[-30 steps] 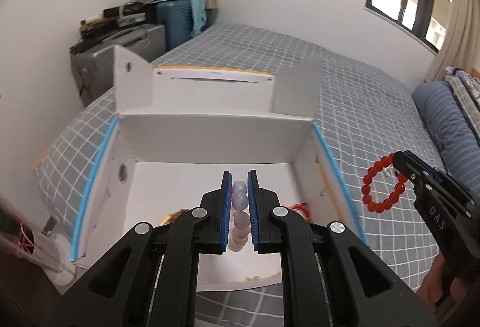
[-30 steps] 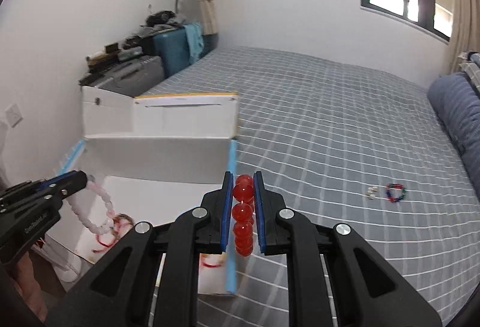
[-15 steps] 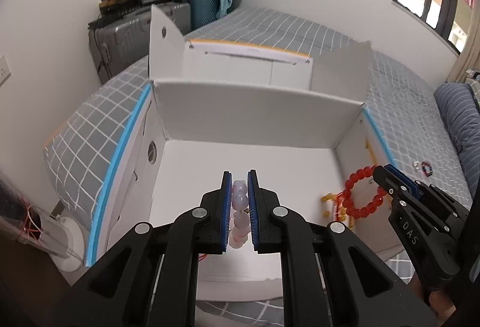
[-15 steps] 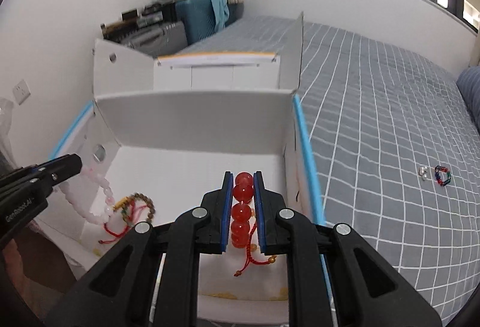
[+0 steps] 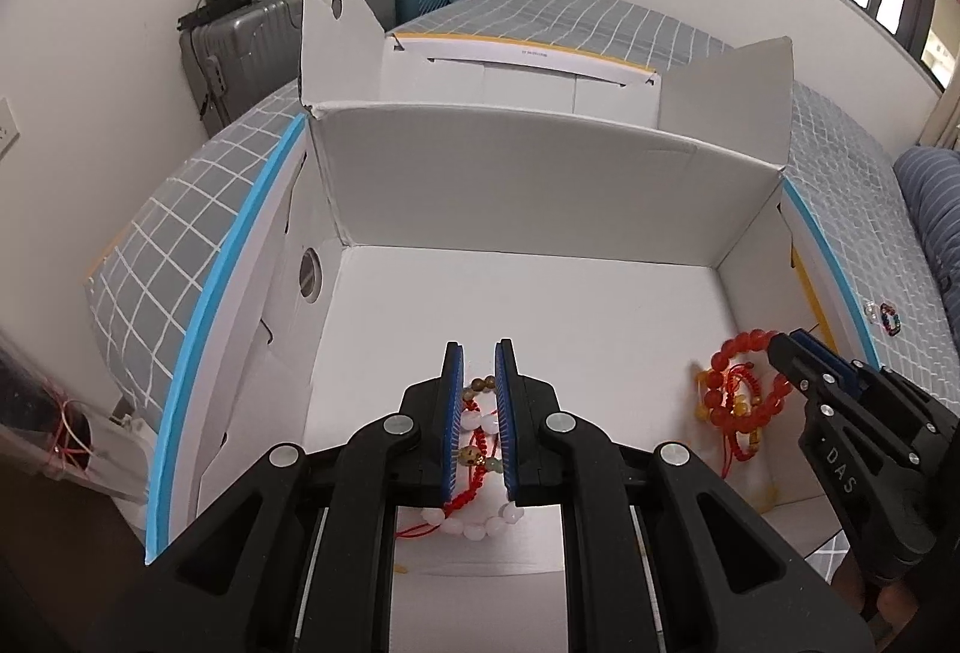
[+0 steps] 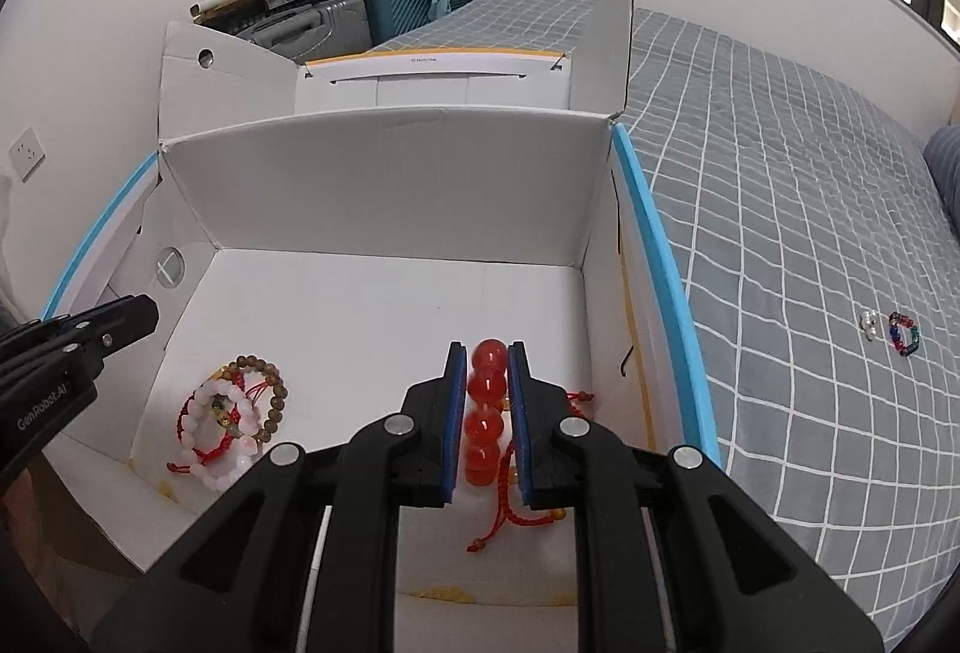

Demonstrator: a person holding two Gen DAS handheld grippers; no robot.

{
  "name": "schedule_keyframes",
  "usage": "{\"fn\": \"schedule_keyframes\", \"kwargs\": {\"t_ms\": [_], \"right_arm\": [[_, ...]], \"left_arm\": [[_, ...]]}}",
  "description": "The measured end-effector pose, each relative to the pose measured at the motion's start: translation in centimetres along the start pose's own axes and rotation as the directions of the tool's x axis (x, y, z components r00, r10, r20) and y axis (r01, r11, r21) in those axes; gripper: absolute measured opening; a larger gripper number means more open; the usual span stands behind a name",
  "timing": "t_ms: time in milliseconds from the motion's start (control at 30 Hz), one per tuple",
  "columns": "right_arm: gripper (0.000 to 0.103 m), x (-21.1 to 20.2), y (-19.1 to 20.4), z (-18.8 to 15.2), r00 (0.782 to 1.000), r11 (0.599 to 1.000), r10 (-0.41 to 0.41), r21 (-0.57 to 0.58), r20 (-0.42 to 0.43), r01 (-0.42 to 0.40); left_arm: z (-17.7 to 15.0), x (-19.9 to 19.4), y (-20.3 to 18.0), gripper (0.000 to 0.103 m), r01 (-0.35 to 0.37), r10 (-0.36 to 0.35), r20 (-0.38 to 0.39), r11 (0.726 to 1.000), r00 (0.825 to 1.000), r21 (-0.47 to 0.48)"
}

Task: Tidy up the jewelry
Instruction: 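Open both tools to drop the bracelets into the box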

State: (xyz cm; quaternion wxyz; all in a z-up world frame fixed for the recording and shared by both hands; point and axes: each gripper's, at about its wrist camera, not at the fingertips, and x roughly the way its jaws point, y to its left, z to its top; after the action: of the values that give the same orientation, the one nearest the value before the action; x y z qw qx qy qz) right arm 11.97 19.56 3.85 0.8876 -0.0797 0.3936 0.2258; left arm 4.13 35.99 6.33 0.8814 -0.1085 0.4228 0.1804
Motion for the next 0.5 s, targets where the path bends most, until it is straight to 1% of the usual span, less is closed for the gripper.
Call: {"fn": "schedule_keyframes", "kwargs": {"t_ms": [33, 100, 133, 167, 200, 233, 267, 300, 333, 367, 400, 433, 467, 500], "right_arm": [[0.014, -0.3, 0.1, 0.0, 1.0, 1.0, -0.015, -0.006, 0.011, 0.015], [0.021, -0.7, 0.2, 0.1, 0.999, 1.0, -0.025, -0.014, 0.022, 0.025], [0.03, -0.9, 0.3, 0.2, 0.999, 1.0, -0.02, -0.015, 0.027, 0.02], [0.037, -1.3, 0.3, 0.2, 0.999, 1.0, -0.019, -0.014, 0.037, 0.02], [0.039, -1.5, 0.3, 0.2, 0.999, 1.0, -0.024, -0.015, 0.044, 0.024], [0.044, -1.8, 0.4, 0.3, 0.998, 0.999, -0.031, -0.019, 0.054, 0.032], [0.051, -2.1, 0.5, 0.3, 0.998, 0.999, -0.035, -0.023, 0.06, 0.036], [0.055, -2.4, 0.6, 0.4, 0.997, 0.999, -0.036, -0.025, 0.069, 0.038], [0.062, -2.6, 0.6, 0.5, 0.996, 0.999, -0.037, -0.025, 0.077, 0.039], [0.069, -3.0, 0.6, 0.5, 0.995, 0.999, -0.04, -0.024, 0.091, 0.043], [0.072, -3.2, 0.5, 0.6, 0.994, 0.999, -0.043, -0.026, 0.101, 0.046], [0.077, -3.5, 0.5, 0.6, 0.992, 0.998, -0.053, -0.03, 0.113, 0.056], [0.082, -3.8, 0.5, 0.6, 0.991, 0.997, -0.06, -0.031, 0.119, 0.064], [0.084, -4.1, 0.3, 0.6, 0.99, 0.997, -0.064, -0.029, 0.127, 0.068]], "left_arm": [[0.0, -0.1, 0.0, 0.012, -0.003, 0.003, 0.004, 1.0, 1.0, -0.002], [0.0, -0.3, 0.1, 0.013, -0.002, 0.002, 0.007, 1.0, 1.0, -0.005], [0.0, -0.4, 0.2, 0.013, -0.002, 0.002, 0.007, 1.0, 1.0, -0.007], [0.0, -0.5, 0.2, 0.014, -0.001, 0.001, 0.008, 1.0, 1.0, -0.01], [0.0, -0.7, 0.2, 0.02, 0.001, -0.001, 0.011, 1.0, 1.0, -0.013], [0.0, -0.8, 0.3, 0.031, 0.003, -0.003, 0.016, 1.0, 1.0, -0.016], [0.0, -1.1, 0.4, 0.038, 0.004, -0.004, 0.026, 1.0, 1.0, -0.026], [0.0, -1.4, 0.5, 0.05, 0.005, -0.004, 0.034, 0.999, 0.999, -0.032], [0.0, -1.7, 0.6, 0.057, 0.009, -0.007, 0.045, 0.999, 0.999, -0.038], [0.1, -2.1, 0.6, 0.058, 0.014, -0.012, 0.055, 0.999, 0.998, -0.043], [0.1, -2.3, 0.7, 0.059, 0.018, -0.015, 0.058, 0.999, 0.998, -0.047], [0.2, -2.5, 0.7, 0.063, 0.021, -0.018, 0.062, 0.998, 0.998, -0.052], [0.3, -2.8, 0.7, 0.066, 0.023, -0.019, 0.071, 0.998, 0.997, -0.057], [0.3, -3.0, 0.6, 0.071, 0.022, -0.017, 0.077, 0.998, 0.997, -0.059]]}}
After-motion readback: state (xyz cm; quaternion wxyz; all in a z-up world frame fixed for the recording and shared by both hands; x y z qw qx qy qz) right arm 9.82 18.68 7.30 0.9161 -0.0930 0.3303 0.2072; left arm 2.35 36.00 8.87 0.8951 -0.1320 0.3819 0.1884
